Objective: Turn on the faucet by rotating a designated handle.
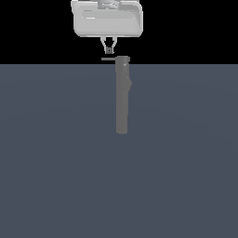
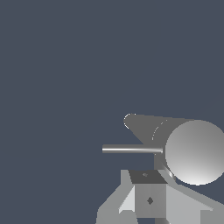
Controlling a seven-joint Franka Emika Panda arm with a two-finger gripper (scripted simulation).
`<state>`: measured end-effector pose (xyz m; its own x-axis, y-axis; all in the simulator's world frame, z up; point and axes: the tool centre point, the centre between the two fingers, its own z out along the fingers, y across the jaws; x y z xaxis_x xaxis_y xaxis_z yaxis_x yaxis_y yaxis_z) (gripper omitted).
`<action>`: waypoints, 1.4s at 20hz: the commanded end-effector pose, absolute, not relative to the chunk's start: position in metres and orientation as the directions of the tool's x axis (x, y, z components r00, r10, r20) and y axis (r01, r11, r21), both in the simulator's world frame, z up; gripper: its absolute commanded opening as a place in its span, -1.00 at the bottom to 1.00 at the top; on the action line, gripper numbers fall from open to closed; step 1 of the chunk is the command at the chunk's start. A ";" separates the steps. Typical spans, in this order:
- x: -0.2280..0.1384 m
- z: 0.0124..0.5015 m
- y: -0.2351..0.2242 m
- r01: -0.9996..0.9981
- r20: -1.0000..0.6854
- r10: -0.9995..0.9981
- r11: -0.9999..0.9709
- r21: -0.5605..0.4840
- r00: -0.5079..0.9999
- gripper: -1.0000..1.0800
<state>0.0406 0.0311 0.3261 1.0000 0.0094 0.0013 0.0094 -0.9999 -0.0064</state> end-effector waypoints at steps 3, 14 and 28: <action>0.066 0.314 0.033 0.012 0.001 0.012 -1.000 -0.004 1.000 -1.00; 0.094 0.301 0.036 0.015 0.000 0.015 -1.000 0.000 1.000 -1.00; 0.073 0.301 0.042 0.015 0.000 0.015 -1.000 0.000 1.000 -1.00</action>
